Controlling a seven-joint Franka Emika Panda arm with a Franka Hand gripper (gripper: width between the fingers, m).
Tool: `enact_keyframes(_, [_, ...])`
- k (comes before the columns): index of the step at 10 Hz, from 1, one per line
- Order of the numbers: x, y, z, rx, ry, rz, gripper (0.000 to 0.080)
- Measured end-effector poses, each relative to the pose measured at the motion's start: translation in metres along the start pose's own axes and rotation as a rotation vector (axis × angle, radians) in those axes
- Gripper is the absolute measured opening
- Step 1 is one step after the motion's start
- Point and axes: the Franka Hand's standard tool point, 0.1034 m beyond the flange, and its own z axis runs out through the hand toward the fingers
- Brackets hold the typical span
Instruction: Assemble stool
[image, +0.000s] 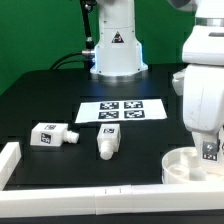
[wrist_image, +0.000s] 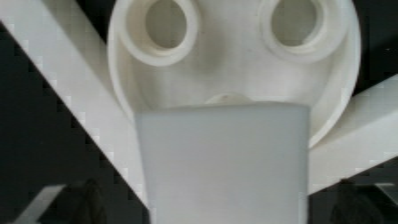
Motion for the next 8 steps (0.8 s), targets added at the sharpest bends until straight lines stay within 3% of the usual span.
enact_keyframes(2, [-0.0010,-0.0001,0.0009,0.002,-0.001,0.025,0.0386])
enact_keyframes(3, [-0.0006,0.0000,0.0005,0.001,0.000,0.103,0.0337])
enact_keyframes(6, [0.0026,-0.0010,-0.0014,0.008,0.007,0.630,0.0337])
enact_keyframes(8, [-0.0003,0.0012,0.0012,0.008,0.003,0.833,0.0337])
